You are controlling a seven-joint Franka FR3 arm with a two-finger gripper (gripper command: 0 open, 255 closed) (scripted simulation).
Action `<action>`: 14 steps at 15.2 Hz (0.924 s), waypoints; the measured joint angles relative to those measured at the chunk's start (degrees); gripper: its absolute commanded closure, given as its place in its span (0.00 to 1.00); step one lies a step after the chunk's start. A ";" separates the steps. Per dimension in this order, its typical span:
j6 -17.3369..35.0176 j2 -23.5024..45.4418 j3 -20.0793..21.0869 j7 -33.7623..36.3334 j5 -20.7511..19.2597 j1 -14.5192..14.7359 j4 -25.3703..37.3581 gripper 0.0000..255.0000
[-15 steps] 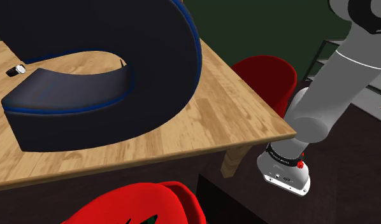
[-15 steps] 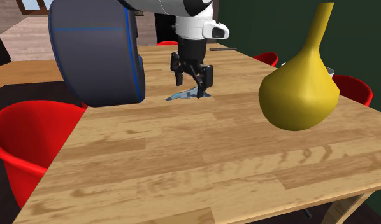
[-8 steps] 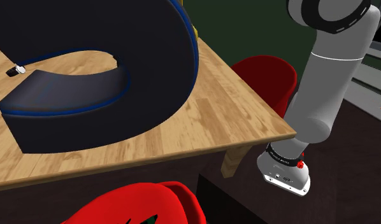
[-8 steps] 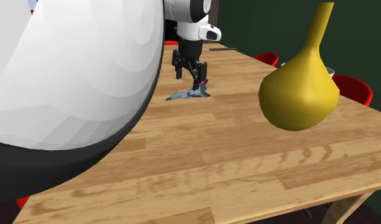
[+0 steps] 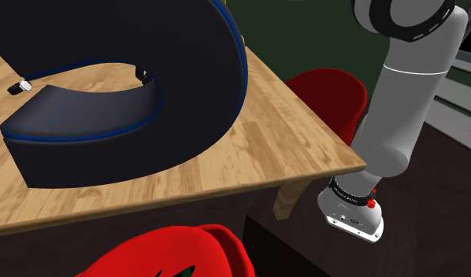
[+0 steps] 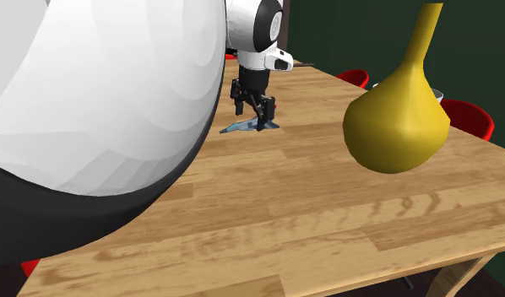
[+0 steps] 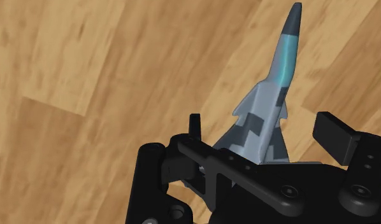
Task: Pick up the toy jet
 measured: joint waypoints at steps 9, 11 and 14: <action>0.48 -0.19 0.17 -0.01 0.04 0.21 -0.45 1.00; 0.41 0.06 0.19 0.07 -0.14 0.28 -0.22 1.00; -1.11 0.39 0.21 0.20 -0.24 0.34 1.15 1.00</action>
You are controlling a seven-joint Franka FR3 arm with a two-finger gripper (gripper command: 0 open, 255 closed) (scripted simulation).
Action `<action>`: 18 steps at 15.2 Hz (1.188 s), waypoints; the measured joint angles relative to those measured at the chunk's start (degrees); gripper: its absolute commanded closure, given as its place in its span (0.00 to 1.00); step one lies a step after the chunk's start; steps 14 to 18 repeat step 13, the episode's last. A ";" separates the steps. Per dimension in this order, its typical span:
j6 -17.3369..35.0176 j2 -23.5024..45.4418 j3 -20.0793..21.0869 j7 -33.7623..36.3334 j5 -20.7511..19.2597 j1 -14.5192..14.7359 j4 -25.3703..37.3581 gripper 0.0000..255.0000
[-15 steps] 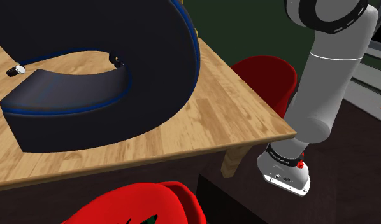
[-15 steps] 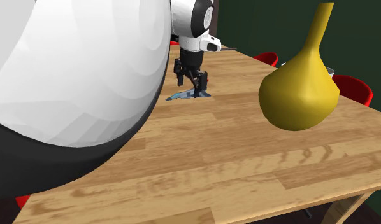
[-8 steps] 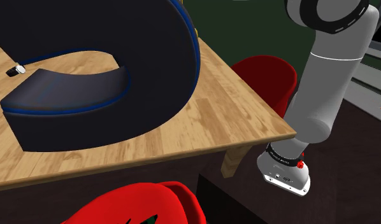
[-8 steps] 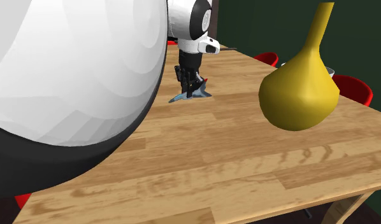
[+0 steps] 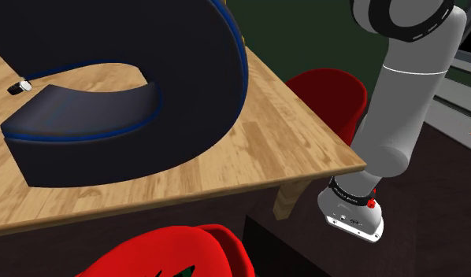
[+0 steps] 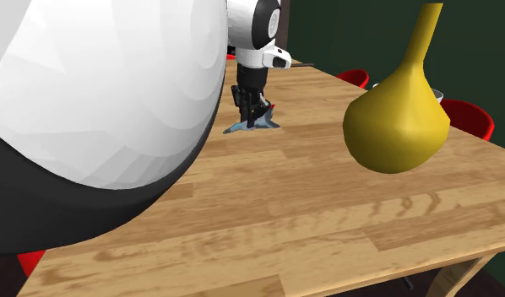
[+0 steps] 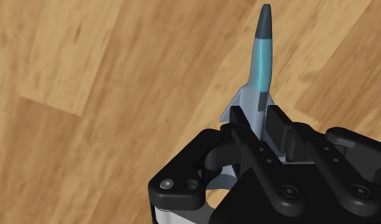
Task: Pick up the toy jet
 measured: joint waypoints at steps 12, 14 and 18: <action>-9.25 0.73 0.09 1.23 -0.48 0.25 9.93 1.00; -9.74 0.84 0.09 1.26 -0.52 0.26 10.54 1.00; -9.74 0.84 0.09 1.26 -0.52 0.26 10.54 1.00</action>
